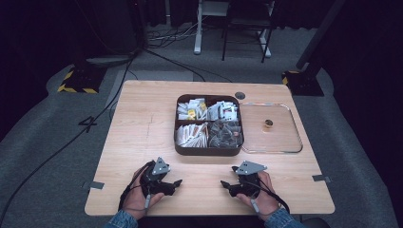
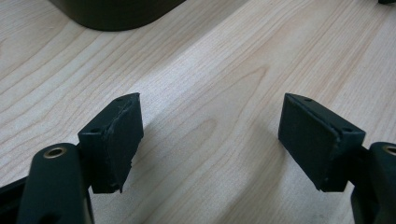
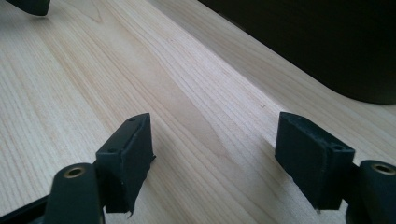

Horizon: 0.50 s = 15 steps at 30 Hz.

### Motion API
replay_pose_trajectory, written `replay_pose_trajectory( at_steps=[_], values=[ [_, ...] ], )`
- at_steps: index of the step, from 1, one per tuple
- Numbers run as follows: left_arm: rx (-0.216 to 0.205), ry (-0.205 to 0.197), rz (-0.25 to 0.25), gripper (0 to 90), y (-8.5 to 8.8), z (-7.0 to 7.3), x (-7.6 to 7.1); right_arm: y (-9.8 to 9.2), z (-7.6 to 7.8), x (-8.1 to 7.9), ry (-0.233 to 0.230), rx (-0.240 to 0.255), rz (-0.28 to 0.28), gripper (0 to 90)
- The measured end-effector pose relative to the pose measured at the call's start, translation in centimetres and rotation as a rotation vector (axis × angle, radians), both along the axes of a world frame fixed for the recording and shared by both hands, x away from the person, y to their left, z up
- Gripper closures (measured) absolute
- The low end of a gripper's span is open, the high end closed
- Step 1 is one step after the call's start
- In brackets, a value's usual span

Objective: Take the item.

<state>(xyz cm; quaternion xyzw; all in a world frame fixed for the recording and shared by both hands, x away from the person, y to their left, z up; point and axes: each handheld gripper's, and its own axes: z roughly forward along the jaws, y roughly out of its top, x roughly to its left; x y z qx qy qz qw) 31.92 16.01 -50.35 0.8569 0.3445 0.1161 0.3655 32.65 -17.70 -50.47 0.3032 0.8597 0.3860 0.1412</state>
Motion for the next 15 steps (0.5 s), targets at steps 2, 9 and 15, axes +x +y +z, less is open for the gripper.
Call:
replay_pose_trajectory(
  at_steps=[2,9,15],
  values=[
    [0.000,-0.001,0.001,22.6,-0.02,-0.01,-0.01,0.00,0.00,0.00,0.000,0.000,0.000,27.2],
    [0.002,-0.002,0.000,22.6,-0.04,-0.01,-0.02,0.00,0.00,-0.01,0.000,0.000,0.000,27.2],
    [0.002,-0.002,0.001,22.6,-0.03,0.00,0.00,0.03,0.01,-0.05,0.000,0.000,-0.006,27.4]
  ],
)
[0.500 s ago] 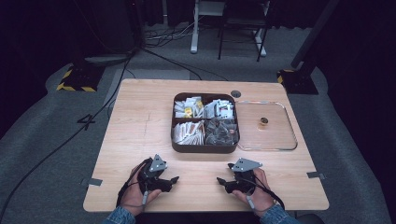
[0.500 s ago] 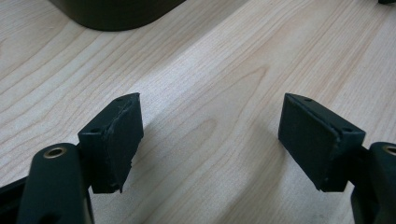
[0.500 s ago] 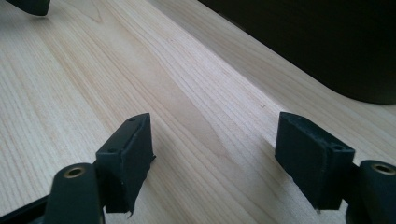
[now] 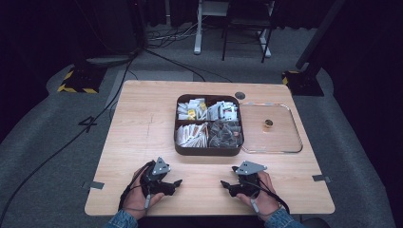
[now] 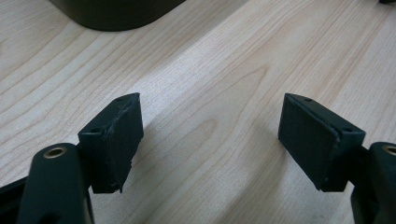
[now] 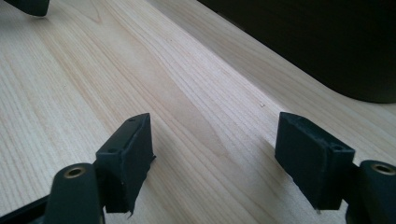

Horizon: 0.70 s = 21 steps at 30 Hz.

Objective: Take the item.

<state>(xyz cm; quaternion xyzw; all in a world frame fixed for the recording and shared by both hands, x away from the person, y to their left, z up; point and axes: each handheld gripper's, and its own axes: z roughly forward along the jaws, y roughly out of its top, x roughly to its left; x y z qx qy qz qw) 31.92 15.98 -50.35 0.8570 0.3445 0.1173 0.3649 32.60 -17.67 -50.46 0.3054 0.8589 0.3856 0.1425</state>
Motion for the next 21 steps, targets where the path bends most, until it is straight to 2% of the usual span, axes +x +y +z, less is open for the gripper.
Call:
replay_pose_trajectory(
  at_steps=[1,3,5,6,7,11,15,16,18,19,21],
  values=[
    [0.000,0.000,0.000,22.7,0.0,0.0,0.0,0.0,0.0,0.0,-0.003,-0.001,0.000,31.0],
    [0.000,-0.001,0.000,22.7,0.0,0.0,0.0,0.0,0.1,-0.2,-0.012,0.010,0.010,44.7],
    [0.001,-0.001,0.000,22.7,0.0,0.0,0.0,0.0,0.1,-0.3,-0.022,0.010,0.007,47.0],
    [0.001,-0.001,0.000,22.6,0.0,0.0,0.0,0.2,0.3,-0.2,-0.026,-0.006,0.010,50.1],
    [0.001,-0.001,0.000,22.7,0.0,0.0,0.0,0.2,0.4,-0.2,-0.017,-0.003,0.011,51.1],
    [-0.002,0.001,0.000,22.7,0.0,0.0,0.0,0.3,1.4,0.1,0.011,0.026,0.004,51.9],
    [-0.003,0.002,0.001,22.6,0.0,0.0,0.0,0.2,2.4,0.5,0.032,0.032,-0.001,51.3],
    [0.013,-0.006,-0.001,22.6,-0.1,0.0,-0.1,0.0,3.2,0.9,0.051,0.047,-0.006,50.1],
    [0.027,-0.015,0.001,22.6,-0.2,0.0,-0.2,-0.1,3.5,1.0,0.049,0.051,-0.008,49.9],
    [0.028,-0.015,-0.001,22.2,-0.3,0.0,-0.1,-0.3,4.4,1.3,0.031,0.071,-0.020,49.1],
    [0.026,-0.013,-0.003,21.9,-0.3,0.0,-0.1,-0.4,5.1,1.6,0.026,0.087,-0.026,48.9]
  ],
)
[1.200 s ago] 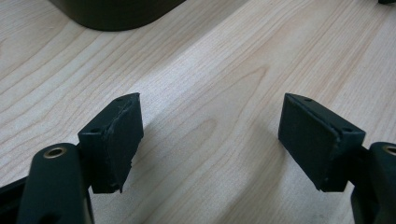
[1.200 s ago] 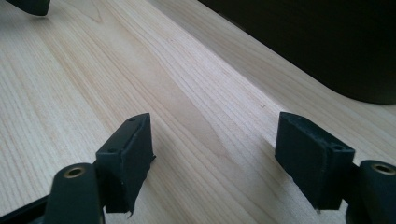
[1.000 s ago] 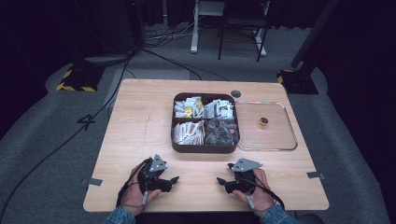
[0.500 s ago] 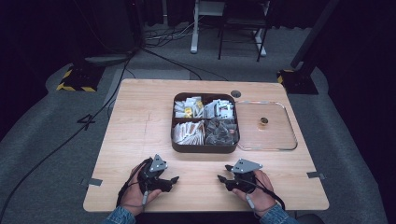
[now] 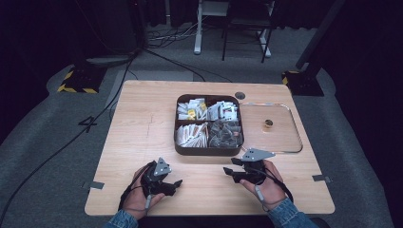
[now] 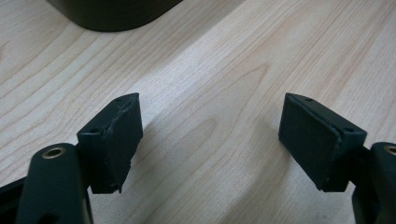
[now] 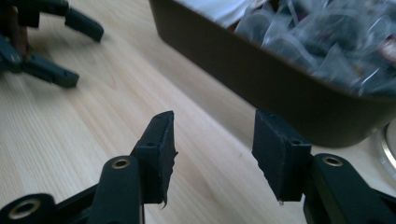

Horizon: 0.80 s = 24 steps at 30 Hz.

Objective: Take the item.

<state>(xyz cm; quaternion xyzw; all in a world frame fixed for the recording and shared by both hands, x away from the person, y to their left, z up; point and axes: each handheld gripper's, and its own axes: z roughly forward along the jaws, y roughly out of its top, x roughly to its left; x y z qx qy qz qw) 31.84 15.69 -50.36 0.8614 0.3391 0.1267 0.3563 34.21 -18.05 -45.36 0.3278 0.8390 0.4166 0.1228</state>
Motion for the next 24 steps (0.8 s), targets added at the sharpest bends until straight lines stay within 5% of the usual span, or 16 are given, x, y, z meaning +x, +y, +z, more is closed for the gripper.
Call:
replay_pose_trajectory(
  at_steps=[14,24],
  values=[
    [0.002,-0.001,-0.001,22.0,0.0,0.0,0.0,0.0,4.3,4.0,-0.022,0.040,-0.044,48.4],
    [0.001,-0.002,0.026,21.9,0.1,0.0,0.1,0.4,6.7,8.5,0.034,0.072,-0.112,47.9]
  ],
)
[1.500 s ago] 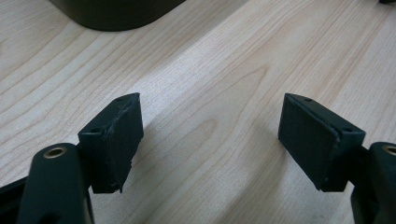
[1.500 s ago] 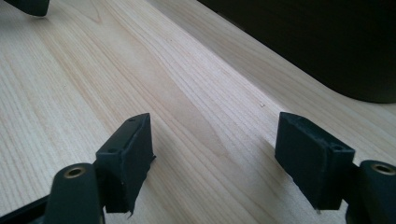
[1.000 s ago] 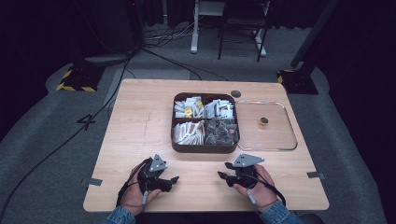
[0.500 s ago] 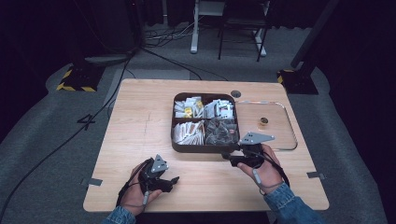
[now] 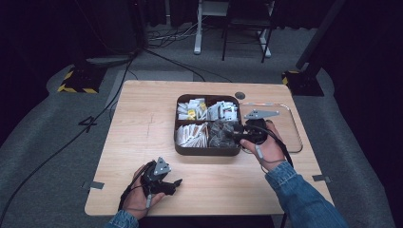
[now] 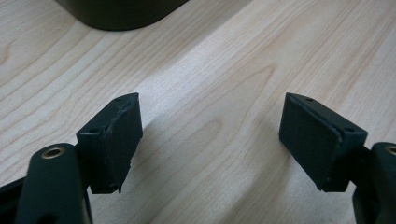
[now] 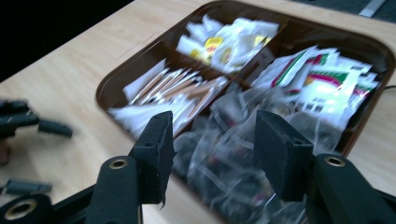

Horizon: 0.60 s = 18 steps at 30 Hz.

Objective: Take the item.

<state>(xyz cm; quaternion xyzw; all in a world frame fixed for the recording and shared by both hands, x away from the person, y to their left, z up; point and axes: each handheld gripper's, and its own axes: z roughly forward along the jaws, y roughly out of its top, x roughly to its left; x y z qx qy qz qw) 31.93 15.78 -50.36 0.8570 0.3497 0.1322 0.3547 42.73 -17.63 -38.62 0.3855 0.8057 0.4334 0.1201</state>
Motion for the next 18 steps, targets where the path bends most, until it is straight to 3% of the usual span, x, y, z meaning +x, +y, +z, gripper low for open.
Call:
replay_pose_trajectory(
  at_steps=[2,8,14,18],
  values=[
    [0.000,0.002,0.001,21.9,0.0,0.0,0.0,0.1,0.4,1.4,0.002,0.001,-0.026,48.0],
    [0.001,0.001,0.005,21.9,0.1,0.0,0.1,0.6,0.7,3.1,0.002,-0.005,-0.046,47.7],
    [0.003,0.001,0.009,21.9,0.1,0.0,0.1,1.4,0.9,5.7,-0.050,-0.054,-0.070,45.6],
    [0.003,0.001,0.013,21.9,0.2,0.0,0.1,1.8,0.5,7.4,-0.027,-0.057,-0.089,45.5]
  ],
)
